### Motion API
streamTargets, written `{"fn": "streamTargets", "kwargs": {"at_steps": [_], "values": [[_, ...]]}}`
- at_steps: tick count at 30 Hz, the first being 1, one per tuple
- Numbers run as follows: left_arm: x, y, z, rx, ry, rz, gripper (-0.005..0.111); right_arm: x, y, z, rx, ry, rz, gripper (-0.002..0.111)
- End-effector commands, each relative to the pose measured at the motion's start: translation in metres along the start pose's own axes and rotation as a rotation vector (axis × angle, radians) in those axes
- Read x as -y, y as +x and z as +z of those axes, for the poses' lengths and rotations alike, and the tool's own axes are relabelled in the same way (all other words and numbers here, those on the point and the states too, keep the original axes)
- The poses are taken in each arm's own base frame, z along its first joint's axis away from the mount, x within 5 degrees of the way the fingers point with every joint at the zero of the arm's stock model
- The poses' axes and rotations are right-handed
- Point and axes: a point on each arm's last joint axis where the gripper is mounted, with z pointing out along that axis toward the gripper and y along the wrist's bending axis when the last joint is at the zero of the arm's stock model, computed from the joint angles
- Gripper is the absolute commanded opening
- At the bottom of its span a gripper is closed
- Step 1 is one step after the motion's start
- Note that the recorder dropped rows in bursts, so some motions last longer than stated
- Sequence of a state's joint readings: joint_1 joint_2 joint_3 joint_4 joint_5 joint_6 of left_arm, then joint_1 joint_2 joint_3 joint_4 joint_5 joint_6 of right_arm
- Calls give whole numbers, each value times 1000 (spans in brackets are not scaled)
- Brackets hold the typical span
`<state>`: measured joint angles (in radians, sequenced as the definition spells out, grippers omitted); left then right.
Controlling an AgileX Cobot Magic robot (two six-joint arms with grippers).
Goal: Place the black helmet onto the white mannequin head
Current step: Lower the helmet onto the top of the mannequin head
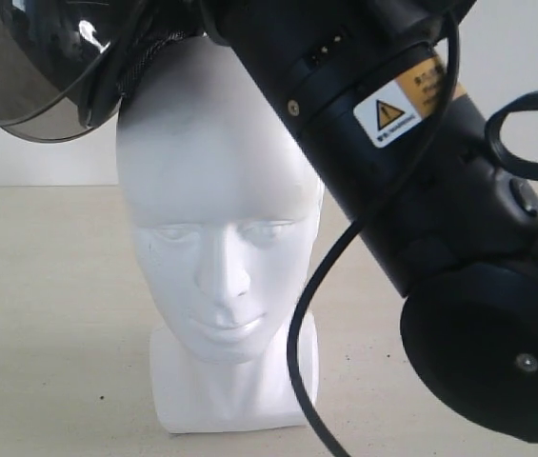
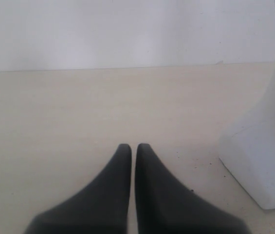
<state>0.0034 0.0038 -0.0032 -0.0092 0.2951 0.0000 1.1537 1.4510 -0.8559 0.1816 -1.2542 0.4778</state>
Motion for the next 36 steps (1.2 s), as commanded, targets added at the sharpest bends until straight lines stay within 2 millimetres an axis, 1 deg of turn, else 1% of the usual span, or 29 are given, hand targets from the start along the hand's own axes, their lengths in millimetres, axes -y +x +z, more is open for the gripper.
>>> {"fn": "streamTargets", "kwargs": {"at_steps": [1, 27, 36], "values": [[0, 1, 0, -1, 4, 0, 5, 11, 5, -2, -19, 78, -29, 0], [0, 1, 0, -1, 4, 0, 5, 12, 5, -2, -19, 83, -52, 0], [0, 1, 0, -1, 4, 0, 5, 13, 2, -2, -3, 106, -51, 0]]}}
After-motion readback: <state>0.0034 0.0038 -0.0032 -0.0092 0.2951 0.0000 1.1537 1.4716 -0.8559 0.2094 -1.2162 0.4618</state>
